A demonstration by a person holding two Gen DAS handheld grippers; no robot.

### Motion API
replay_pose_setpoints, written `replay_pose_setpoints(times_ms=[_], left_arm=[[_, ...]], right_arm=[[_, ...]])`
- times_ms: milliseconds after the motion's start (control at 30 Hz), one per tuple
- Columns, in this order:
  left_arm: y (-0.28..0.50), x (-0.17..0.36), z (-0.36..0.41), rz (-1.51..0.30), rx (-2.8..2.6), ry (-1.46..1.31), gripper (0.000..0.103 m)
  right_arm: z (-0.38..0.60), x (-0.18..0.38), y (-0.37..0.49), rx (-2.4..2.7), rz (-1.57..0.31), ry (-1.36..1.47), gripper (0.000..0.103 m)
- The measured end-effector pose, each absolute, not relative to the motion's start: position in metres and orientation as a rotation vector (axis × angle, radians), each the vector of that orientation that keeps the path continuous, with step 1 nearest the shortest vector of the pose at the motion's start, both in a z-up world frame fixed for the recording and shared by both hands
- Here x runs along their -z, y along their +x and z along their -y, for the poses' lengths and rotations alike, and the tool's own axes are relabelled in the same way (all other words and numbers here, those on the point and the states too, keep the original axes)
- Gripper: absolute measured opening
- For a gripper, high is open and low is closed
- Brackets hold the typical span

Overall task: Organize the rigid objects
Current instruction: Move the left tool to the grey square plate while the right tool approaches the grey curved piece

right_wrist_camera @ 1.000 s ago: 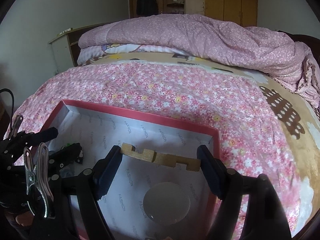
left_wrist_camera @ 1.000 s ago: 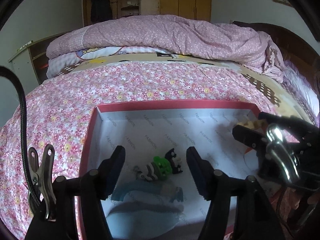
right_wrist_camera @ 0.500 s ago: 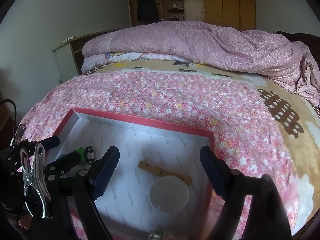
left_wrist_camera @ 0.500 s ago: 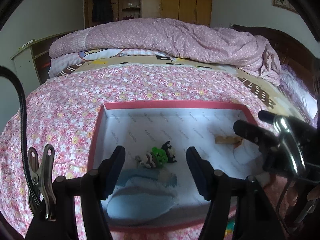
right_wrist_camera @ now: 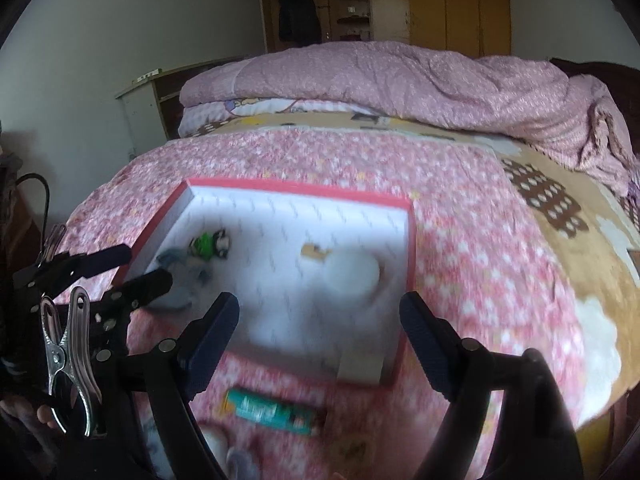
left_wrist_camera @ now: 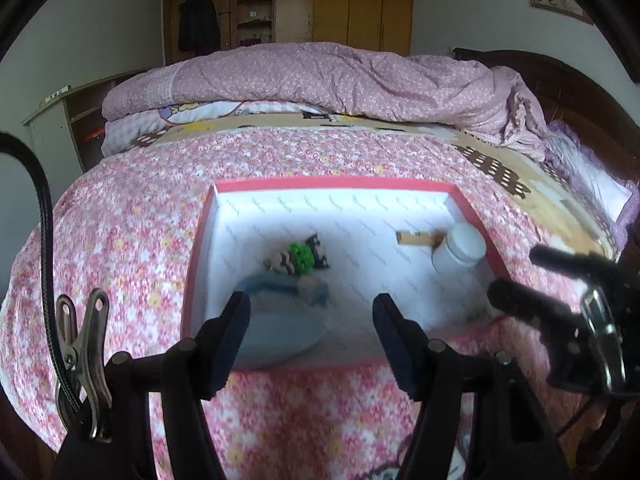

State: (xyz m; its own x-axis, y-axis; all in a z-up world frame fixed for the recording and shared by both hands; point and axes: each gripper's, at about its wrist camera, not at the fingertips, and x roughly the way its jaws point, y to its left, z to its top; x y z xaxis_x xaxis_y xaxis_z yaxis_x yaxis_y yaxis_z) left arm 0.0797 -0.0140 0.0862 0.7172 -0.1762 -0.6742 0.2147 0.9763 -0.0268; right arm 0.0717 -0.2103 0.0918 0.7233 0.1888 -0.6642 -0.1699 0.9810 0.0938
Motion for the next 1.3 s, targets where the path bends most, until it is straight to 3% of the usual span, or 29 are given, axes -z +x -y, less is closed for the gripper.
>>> replay_pose_setpoints(times_ms=[600,767,1300], left_arm=[[0.014,-0.063,0.007,-0.816,0.269,0.048,0.067],[-0.007,-0.054,0.011,-0.856,0.324,0.04,0.067],[-0.037,-0.024,0.041,-0.934,0.388,0.156,0.067]], right_arm=[[0.22,-0.061,-0.001,-0.236,-0.795,0.069,0.084],[0.215,-0.049,-0.024,-0.259,-0.821,0.022,0.071],[0.209,-0.03,-0.049,-0.312,-0.863,0.037,0.063]])
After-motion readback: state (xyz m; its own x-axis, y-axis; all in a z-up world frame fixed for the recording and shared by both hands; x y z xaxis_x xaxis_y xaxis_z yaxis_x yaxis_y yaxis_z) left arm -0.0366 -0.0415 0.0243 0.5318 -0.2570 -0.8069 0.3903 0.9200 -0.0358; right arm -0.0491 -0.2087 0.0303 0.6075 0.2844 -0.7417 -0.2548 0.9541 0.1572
